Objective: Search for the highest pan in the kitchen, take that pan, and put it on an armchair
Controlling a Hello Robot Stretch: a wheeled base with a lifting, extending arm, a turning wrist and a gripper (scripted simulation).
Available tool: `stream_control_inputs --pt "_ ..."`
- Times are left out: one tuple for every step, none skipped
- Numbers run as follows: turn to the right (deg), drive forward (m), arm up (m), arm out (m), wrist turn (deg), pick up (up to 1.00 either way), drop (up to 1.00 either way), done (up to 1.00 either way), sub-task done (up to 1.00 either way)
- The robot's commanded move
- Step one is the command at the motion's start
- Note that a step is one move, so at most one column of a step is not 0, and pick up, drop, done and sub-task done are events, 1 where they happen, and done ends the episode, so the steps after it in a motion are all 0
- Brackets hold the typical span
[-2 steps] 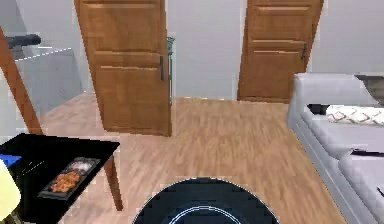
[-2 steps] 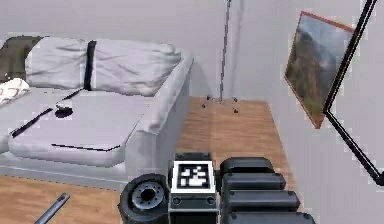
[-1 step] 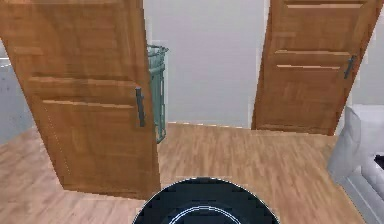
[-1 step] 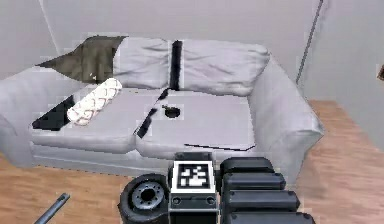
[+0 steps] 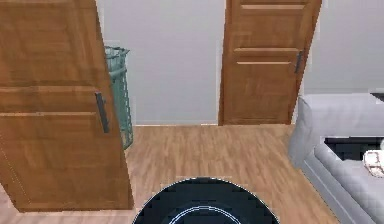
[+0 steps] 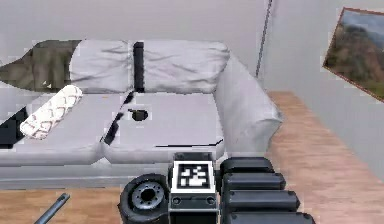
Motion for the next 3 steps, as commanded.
stream_control_inputs --pt "0.0 0.25 0.0 0.0 0.0 0.0 0.0 0.0 0.0" --pt "-45.0 0.0 0.0 0.0 0.0 0.0 0.0 0.0 0.0" --pt "-18.0 0.0 0.0 0.0 0.0 0.0 0.0 0.0 0.0"
